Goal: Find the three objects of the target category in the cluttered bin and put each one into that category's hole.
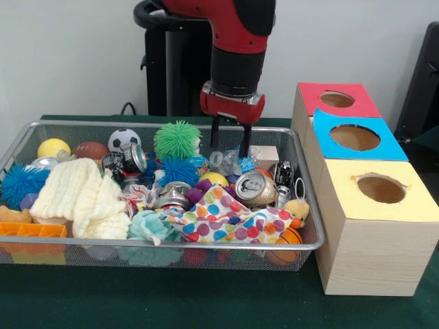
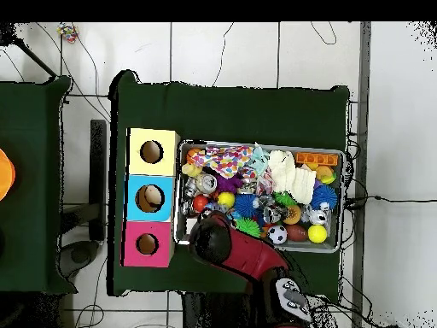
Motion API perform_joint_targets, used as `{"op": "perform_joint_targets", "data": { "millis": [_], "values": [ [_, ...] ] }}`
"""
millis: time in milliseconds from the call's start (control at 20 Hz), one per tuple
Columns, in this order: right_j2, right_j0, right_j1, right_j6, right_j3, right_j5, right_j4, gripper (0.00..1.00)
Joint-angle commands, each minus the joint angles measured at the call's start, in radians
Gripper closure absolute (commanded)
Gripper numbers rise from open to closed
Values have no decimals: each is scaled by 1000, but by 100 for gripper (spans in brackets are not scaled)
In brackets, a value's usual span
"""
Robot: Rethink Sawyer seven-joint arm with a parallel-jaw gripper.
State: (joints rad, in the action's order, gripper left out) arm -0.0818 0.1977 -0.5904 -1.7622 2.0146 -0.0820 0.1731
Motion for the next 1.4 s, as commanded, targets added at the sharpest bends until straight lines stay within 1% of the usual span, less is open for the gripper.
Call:
{"op": "perform_joint_targets", "data": {
  "millis": [50,350,700,900,1000,1100,1150,1250,1400],
  "values": [
    [89,29,76,-257,-3,87,58,0],
    [132,60,143,-272,12,145,49,0],
    [172,93,198,-280,-8,210,18,0],
    [166,86,206,-273,-17,218,14,0],
    [142,67,206,-242,-32,211,-1,0],
    [109,39,205,-191,-55,160,-15,0],
    [93,26,204,-166,-67,135,-22,100],
    [83,17,200,-148,-75,98,-23,100],
    [82,18,194,-139,-78,89,-31,100]
  ]
}}
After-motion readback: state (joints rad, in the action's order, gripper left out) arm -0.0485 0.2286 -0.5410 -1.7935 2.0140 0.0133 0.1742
